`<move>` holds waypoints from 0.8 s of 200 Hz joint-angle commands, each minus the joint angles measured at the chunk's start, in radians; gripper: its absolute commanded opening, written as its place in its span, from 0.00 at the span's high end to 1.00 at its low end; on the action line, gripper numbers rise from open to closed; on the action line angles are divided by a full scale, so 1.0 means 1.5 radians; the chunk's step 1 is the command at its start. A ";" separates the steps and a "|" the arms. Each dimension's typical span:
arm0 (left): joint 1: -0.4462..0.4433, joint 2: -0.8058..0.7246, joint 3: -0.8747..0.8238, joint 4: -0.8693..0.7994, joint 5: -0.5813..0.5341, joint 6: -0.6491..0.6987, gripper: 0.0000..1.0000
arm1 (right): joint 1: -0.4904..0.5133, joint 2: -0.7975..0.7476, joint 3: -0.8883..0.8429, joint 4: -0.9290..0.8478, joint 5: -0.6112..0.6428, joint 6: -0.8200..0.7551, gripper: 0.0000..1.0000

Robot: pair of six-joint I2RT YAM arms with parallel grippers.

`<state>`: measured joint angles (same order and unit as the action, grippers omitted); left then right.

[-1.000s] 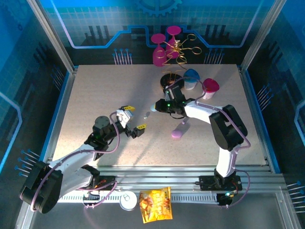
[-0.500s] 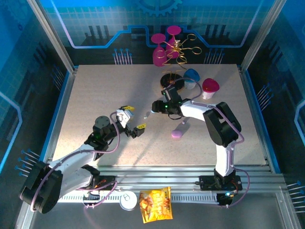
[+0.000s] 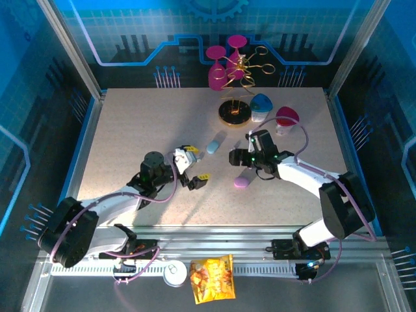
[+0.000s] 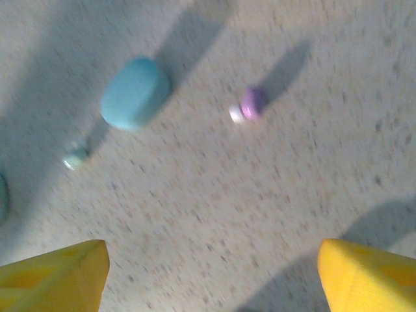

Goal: Insert the wireless bluetooth earbuds into the charging case

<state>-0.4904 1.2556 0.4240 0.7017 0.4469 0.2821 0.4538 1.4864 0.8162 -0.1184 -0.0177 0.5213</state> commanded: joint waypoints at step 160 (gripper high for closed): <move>-0.019 0.003 0.049 -0.030 0.009 0.031 0.01 | 0.178 -0.030 -0.070 -0.126 0.015 0.067 0.20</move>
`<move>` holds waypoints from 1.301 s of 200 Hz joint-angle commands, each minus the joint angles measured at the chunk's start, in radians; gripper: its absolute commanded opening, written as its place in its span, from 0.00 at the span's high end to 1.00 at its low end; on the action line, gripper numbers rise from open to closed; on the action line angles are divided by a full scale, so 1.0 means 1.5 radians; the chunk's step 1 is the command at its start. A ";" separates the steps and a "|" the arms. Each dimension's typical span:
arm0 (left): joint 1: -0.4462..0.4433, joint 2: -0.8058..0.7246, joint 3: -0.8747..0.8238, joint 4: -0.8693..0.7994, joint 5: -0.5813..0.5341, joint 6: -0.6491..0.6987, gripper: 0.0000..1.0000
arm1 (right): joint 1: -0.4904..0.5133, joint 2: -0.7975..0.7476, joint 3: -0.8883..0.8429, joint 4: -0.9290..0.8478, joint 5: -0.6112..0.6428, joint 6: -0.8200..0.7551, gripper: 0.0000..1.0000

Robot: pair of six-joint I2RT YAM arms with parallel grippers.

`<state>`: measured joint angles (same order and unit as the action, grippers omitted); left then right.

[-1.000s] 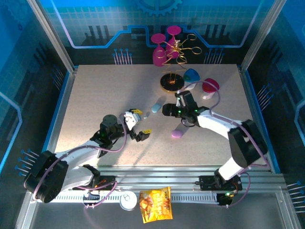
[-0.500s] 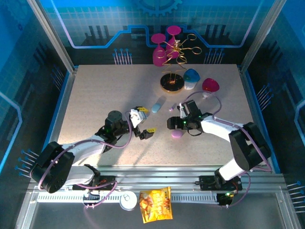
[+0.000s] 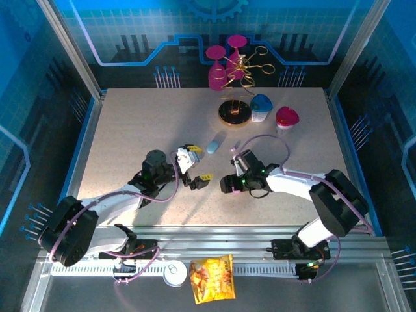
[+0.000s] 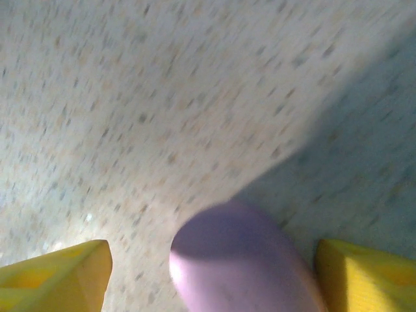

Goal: Insert the wireless bluetooth earbuds into the charging case

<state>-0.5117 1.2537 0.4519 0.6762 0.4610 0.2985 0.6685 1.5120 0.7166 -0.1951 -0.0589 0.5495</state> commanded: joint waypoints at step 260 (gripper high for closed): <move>-0.006 -0.074 0.003 -0.059 -0.023 0.045 0.01 | 0.064 0.187 0.295 -0.371 0.137 -0.043 0.61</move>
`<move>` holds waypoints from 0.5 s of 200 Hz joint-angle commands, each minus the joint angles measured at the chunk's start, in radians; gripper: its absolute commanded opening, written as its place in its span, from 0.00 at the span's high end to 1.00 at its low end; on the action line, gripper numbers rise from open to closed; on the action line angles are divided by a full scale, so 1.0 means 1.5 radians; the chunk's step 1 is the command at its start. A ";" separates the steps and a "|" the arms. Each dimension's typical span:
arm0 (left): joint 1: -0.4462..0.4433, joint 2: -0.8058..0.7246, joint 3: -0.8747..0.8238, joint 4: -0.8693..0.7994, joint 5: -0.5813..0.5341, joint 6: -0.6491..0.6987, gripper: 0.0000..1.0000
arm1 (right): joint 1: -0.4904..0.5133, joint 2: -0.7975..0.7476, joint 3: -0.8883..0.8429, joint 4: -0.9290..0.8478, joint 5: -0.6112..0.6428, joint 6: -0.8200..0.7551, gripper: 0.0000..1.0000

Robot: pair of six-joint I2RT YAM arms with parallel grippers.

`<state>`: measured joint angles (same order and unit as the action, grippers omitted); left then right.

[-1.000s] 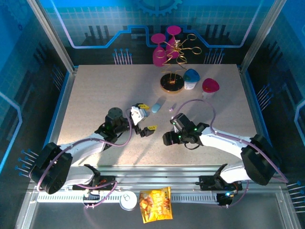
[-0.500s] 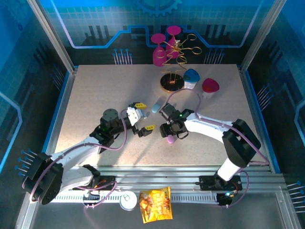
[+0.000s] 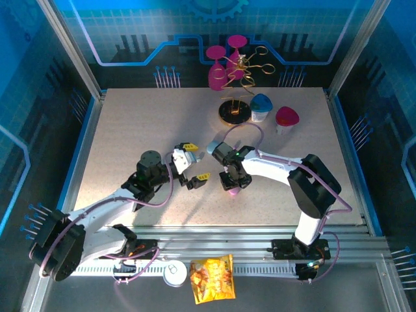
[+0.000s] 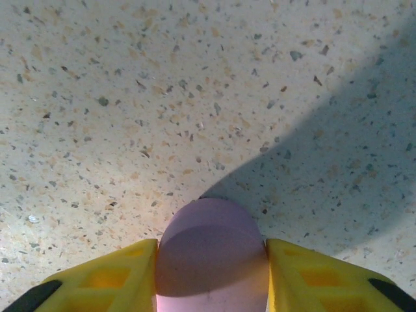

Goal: Insert the wireless bluetooth earbuds into the charging case

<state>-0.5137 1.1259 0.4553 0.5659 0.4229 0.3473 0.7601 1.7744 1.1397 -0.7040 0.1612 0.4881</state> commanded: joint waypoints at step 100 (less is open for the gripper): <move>-0.004 0.028 0.003 0.026 0.000 0.017 0.01 | -0.007 0.006 0.023 -0.032 -0.031 -0.004 0.62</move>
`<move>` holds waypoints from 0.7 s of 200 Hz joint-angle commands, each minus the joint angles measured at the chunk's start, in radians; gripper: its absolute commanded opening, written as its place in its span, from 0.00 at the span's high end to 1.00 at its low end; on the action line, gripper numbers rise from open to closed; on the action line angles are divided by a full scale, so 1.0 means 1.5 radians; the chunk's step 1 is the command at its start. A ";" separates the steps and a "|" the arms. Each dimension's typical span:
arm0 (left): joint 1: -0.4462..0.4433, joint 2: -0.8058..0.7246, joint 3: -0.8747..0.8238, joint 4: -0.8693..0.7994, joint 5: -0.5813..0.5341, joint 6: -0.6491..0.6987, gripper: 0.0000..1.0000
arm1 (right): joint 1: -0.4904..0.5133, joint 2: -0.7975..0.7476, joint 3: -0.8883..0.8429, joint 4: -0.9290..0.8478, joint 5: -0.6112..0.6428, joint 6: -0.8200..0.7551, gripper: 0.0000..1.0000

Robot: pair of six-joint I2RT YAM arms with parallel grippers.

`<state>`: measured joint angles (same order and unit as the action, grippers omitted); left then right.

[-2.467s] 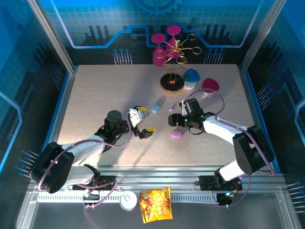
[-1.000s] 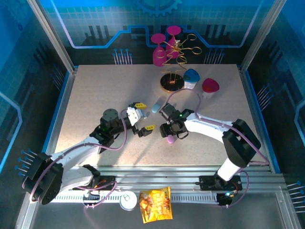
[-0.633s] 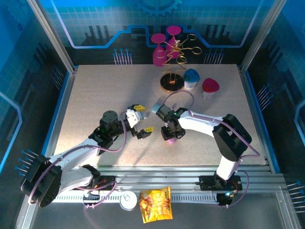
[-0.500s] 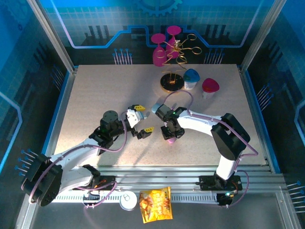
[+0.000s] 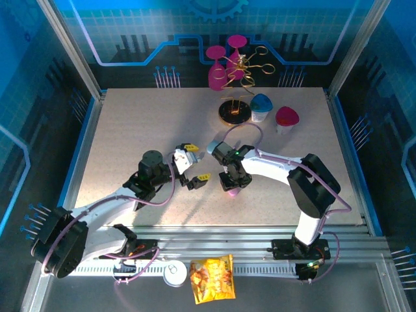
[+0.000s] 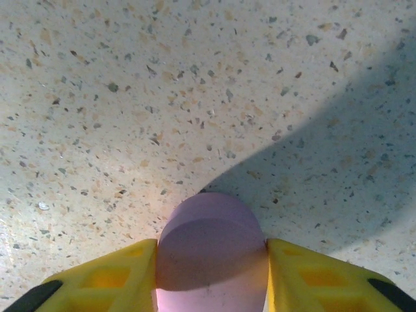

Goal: Insert the wireless bluetooth earbuds into the charging case

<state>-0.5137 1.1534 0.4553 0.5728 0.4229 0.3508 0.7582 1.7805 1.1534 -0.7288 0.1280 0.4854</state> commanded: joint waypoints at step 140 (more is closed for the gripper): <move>-0.061 0.104 0.042 0.105 -0.073 -0.120 0.01 | -0.118 -0.381 -0.210 0.310 -0.066 0.093 0.67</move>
<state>-0.5861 1.3022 0.4820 0.6865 0.3412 0.2344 0.6018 1.2873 0.8951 -0.3656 0.0250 0.5842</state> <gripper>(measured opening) 0.994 0.343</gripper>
